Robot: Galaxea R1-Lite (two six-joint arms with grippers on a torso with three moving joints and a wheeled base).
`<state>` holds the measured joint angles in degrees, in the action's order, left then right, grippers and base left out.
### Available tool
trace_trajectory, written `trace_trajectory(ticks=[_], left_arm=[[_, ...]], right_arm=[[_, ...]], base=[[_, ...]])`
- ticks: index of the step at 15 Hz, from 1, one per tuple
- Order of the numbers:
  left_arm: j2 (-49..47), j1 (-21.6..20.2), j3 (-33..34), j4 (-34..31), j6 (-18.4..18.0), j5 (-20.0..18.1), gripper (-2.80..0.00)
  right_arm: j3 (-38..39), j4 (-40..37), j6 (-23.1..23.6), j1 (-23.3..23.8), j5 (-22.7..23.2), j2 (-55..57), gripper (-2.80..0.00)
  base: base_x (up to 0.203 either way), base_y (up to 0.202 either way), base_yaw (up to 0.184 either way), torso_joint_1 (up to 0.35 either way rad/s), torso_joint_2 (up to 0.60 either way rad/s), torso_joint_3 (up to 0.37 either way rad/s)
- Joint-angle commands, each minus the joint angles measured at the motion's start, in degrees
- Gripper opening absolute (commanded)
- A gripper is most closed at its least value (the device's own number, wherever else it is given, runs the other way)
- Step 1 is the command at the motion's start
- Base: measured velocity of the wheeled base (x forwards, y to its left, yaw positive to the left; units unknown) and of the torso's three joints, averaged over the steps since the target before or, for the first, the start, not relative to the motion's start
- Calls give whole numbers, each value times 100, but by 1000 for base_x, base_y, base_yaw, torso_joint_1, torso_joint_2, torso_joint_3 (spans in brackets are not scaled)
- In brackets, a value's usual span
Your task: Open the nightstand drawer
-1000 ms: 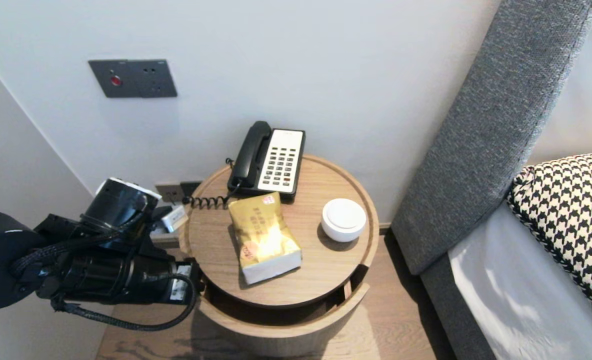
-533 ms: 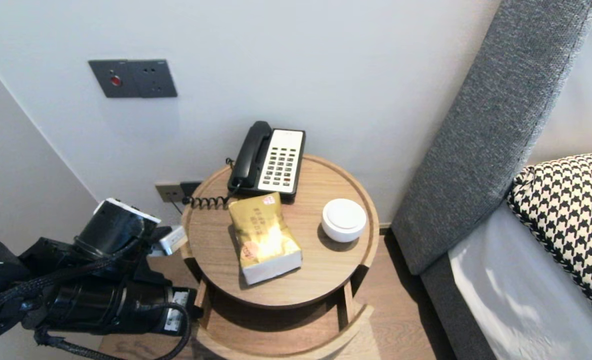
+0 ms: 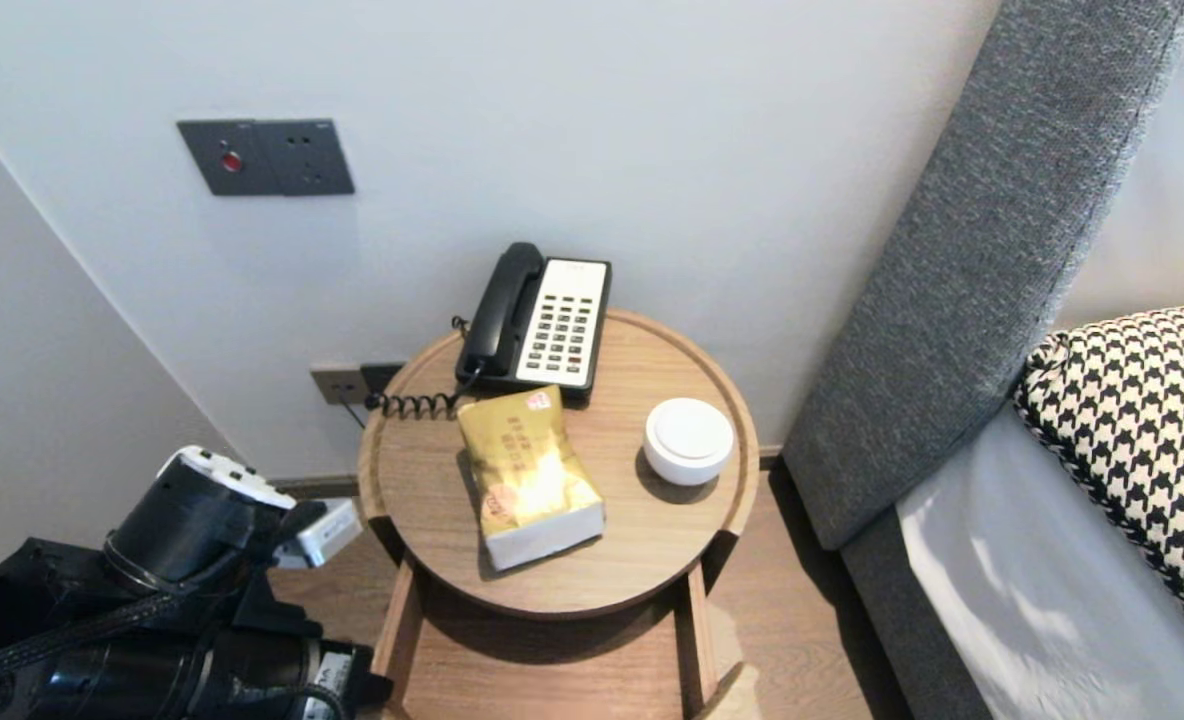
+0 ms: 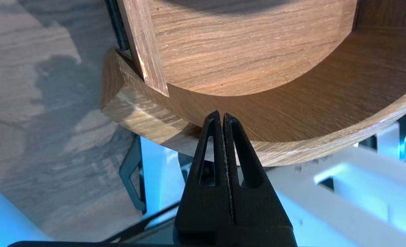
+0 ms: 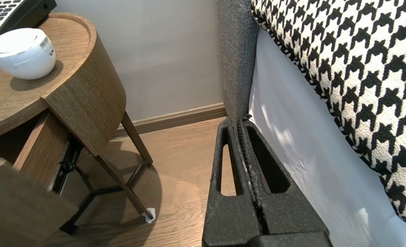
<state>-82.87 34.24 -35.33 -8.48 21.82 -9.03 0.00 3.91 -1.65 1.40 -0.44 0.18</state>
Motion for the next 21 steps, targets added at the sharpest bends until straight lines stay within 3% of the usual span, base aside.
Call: trace_trajectory(ticks=[1,8,14,17,21], left_arm=[[208,114,234,-21,14,-2,-280],[495,820,392,-213,243,37,-280],[596,865,331,-194,342,56,-280],[714,865,-239,-329,534,85,-280],[806,861,-1606,-1185,687,105,-280]], right_arm=[[149,4,-2,0,0,8,-280],[149,4,-2,0,0,8,-280],[149,4,-2,0,0,8,-280],[149,4,-2,0,0,8,-280],[149,4,-2,0,0,8,-280]], base=[[0,0,0,0,0,0],[0,0,0,0,0,0],[0,0,0,0,0,0],[0,0,0,0,0,0],[0,0,0,0,0,0]])
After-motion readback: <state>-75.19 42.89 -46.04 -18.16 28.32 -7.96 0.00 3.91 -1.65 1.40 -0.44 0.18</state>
